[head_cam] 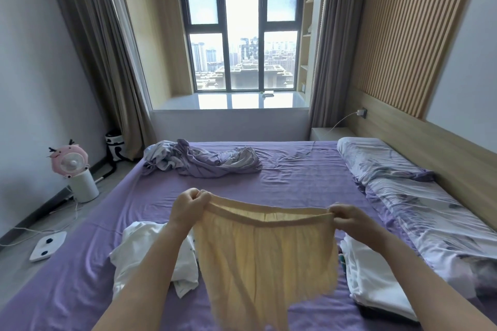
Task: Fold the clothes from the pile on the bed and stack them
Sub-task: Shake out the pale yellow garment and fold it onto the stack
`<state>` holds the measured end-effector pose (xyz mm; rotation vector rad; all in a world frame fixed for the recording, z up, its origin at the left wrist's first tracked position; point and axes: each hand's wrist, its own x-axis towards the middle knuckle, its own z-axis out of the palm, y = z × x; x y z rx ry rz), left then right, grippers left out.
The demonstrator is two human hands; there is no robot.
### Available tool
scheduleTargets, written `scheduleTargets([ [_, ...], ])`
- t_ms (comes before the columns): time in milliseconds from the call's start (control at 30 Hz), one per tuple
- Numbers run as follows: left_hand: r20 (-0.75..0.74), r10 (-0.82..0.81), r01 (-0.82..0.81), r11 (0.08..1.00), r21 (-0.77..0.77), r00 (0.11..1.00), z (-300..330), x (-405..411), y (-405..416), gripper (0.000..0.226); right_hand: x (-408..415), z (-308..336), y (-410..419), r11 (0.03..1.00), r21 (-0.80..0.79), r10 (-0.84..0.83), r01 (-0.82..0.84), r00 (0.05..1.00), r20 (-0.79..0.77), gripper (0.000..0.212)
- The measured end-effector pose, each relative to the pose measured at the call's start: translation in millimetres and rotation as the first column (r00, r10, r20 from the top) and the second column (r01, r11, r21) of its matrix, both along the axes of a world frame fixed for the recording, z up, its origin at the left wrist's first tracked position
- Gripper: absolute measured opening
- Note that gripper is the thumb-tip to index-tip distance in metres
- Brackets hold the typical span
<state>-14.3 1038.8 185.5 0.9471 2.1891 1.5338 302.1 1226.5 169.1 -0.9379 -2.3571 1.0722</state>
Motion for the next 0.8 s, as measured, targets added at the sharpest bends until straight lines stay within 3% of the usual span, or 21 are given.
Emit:
scheduleTargets([
  [67,-0.006,-0.021,0.021,1.000,-0.023,1.000,-5,-3,0,0.045,0,2,0,0.999,-0.027,0.034,-0.031,0.993,0.110,0.021],
  [133,0.013,-0.070,0.071,0.993,-0.091,0.997,-6,-3,-1,0.045,-4,0,-1,0.994,0.108,0.016,-0.035,0.986,0.168,0.039],
  [233,0.068,-0.196,0.205,0.961,-0.187,0.978,-4,-2,-4,0.047,-9,-4,-6,0.980,0.200,-0.011,0.001,0.999,0.049,0.045],
  [333,0.127,-0.302,0.322,0.926,-0.199,0.945,-4,-4,-12,0.048,-9,-5,-3,0.983,0.179,-0.035,0.040,0.999,-0.029,0.036],
  [433,0.141,-0.374,0.394,0.905,-0.161,0.917,-6,-7,-17,0.042,-6,-4,-2,0.989,0.138,-0.053,0.058,0.998,-0.041,0.013],
  [467,0.105,-0.388,0.400,0.902,-0.163,0.916,-6,-7,-18,0.030,-5,-3,-2,0.993,0.096,-0.062,0.068,0.996,-0.067,0.005],
  [533,0.050,-0.384,0.387,0.909,-0.156,0.922,-6,-5,-17,0.013,-4,-2,-3,0.996,0.041,-0.077,0.082,0.990,-0.119,0.016],
  [667,0.023,-0.340,0.340,0.933,-0.116,0.940,-5,-2,-15,0.029,-6,-1,-3,0.994,-0.018,-0.109,0.108,0.986,-0.122,0.020],
  [800,0.068,-0.266,0.272,0.956,-0.112,0.962,-7,-1,-11,0.034,-6,0,0,0.984,0.009,-0.176,0.177,0.983,-0.046,0.006],
])
